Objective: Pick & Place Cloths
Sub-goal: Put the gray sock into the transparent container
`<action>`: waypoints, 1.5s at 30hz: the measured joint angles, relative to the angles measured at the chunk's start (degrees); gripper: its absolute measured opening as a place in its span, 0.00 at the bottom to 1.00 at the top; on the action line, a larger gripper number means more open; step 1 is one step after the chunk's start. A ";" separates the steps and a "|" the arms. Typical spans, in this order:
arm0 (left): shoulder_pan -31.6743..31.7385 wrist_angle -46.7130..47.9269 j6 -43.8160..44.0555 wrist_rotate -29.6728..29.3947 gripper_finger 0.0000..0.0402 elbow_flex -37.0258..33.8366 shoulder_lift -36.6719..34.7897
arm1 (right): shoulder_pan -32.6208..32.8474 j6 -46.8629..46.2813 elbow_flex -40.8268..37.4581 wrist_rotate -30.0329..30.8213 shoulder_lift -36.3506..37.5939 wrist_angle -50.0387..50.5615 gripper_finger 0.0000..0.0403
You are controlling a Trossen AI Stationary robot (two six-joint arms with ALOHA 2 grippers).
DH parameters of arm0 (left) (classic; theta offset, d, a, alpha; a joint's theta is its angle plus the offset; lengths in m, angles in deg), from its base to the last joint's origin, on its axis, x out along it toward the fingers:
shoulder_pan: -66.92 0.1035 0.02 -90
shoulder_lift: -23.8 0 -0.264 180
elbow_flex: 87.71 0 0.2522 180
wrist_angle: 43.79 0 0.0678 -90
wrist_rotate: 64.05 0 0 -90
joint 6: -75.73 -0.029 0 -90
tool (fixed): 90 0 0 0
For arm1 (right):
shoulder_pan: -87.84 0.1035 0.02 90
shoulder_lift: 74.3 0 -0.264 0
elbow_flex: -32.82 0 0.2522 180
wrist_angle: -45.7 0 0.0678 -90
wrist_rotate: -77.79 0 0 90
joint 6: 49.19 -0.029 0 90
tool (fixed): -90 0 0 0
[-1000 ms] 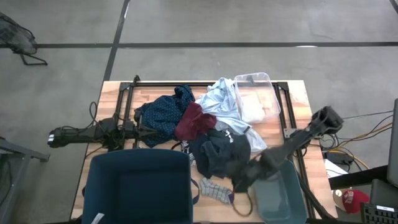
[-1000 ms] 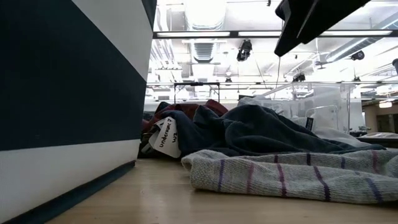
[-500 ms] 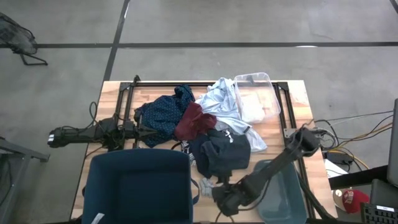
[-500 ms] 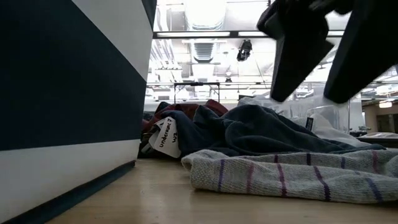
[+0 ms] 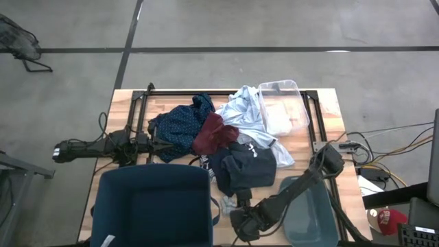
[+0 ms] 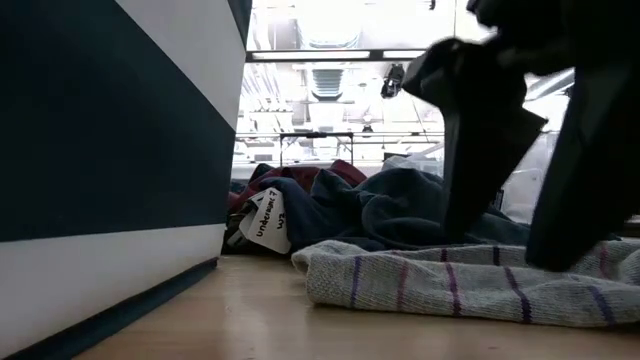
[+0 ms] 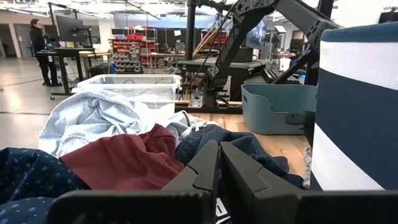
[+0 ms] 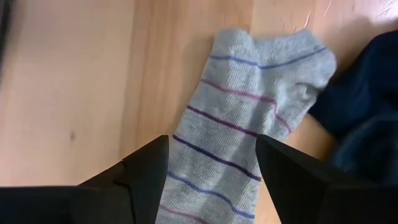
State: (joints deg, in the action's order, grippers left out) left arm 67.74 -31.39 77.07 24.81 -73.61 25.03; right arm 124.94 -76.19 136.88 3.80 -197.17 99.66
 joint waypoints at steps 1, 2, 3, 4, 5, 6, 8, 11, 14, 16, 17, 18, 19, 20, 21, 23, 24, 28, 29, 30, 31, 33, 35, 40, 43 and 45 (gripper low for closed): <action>0.02 0.00 -0.02 0.02 0.06 0.00 0.00 | -0.04 0.04 -0.03 0.00 -0.31 0.05 0.58; 0.00 0.00 0.00 0.01 0.06 0.00 0.00 | -0.14 0.02 -0.03 -0.01 -0.63 0.00 0.57; 0.02 0.00 -0.02 0.00 0.06 0.00 0.00 | -0.17 0.01 -0.04 0.00 -0.79 0.01 0.57; 0.02 0.00 0.00 0.00 0.06 0.00 0.00 | -0.23 0.00 -0.11 -0.01 -0.89 0.04 0.56; 0.00 0.00 -0.01 0.00 0.06 0.00 0.00 | -0.28 -0.03 -0.11 -0.14 -0.96 0.06 0.56; 0.02 0.00 0.00 0.01 0.06 0.00 0.00 | -0.37 -0.22 -0.14 -0.36 -0.98 0.00 0.55; 0.01 0.00 0.00 0.00 0.06 0.00 0.00 | -0.46 -1.02 -0.27 -0.63 -0.96 -0.05 0.54; 0.02 0.00 -0.02 0.02 0.06 0.00 0.00 | -0.68 -1.83 -0.40 -0.79 -0.98 -0.06 0.52; 0.02 0.00 0.00 0.00 0.06 0.00 0.00 | -0.99 -2.10 -0.89 -0.99 -0.98 -0.28 0.48; 0.02 0.00 0.00 0.00 0.06 0.00 0.00 | -1.27 -2.89 -1.52 -1.07 -0.96 -0.37 0.45; 0.01 0.00 -0.02 0.00 0.06 0.00 0.00 | -1.38 -3.13 -1.76 -1.18 -0.96 -0.45 0.44; 0.02 0.00 0.00 0.02 0.06 0.00 0.00 | -1.48 -3.29 -1.98 -1.43 -0.96 -0.53 0.42; 0.02 0.00 -0.02 0.02 0.06 0.00 0.00 | -1.61 -3.41 -2.16 -1.58 -0.94 -0.67 0.40; 0.01 0.00 -0.01 0.02 0.06 0.00 0.00 | -1.66 -3.48 -2.30 -1.65 -0.90 -0.67 0.38; 0.02 0.00 -0.02 0.02 0.06 0.00 0.00 | -1.73 -3.43 -2.34 -1.65 -0.87 -0.62 0.36; 0.02 0.00 0.00 0.02 0.06 0.00 0.00 | -1.75 -2.97 -2.34 -1.66 -0.87 -0.59 0.32; 0.02 0.00 0.00 0.01 0.06 0.00 0.00 | -1.75 -2.64 -2.33 -1.65 -0.87 -0.55 0.29; 0.00 0.00 0.00 0.02 0.06 0.00 0.00 | -1.75 -1.22 -2.00 -1.64 -0.85 -0.04 0.18; 0.00 0.02 -0.02 0.02 0.06 0.00 0.00 | -1.75 -1.06 -1.90 -1.66 -0.85 0.13 0.15; 0.02 0.02 0.00 0.00 0.06 0.00 0.00 | -1.75 -0.92 -1.80 -1.66 -0.85 0.28 0.12; 0.02 0.00 -0.02 0.02 0.06 0.00 0.00 | -1.75 -0.60 -1.68 -1.65 -0.85 0.51 0.09; 0.02 0.02 -0.01 0.01 0.06 0.00 0.00 | -1.77 0.11 -1.49 -1.64 -0.72 0.88 0.04; 0.01 0.01 0.00 0.00 0.06 0.00 0.00 | -1.77 0.18 -0.82 -1.06 -0.52 2.22 0.04; 0.02 0.02 -0.01 0.00 0.06 0.00 0.00 | -1.97 0.00 1.62 0.45 -0.24 7.09 0.03; 0.02 0.02 -0.01 0.01 0.06 0.00 0.00 | -1.97 -0.40 4.01 0.66 -0.24 10.84 0.03; 0.01 0.02 -0.01 0.01 0.06 0.00 0.00 | -1.90 -1.52 5.76 1.15 -0.17 13.62 0.03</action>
State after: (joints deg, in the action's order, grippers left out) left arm 67.76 -31.37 77.06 24.82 -73.61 25.03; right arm 123.04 -77.71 142.64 4.95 -197.35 113.28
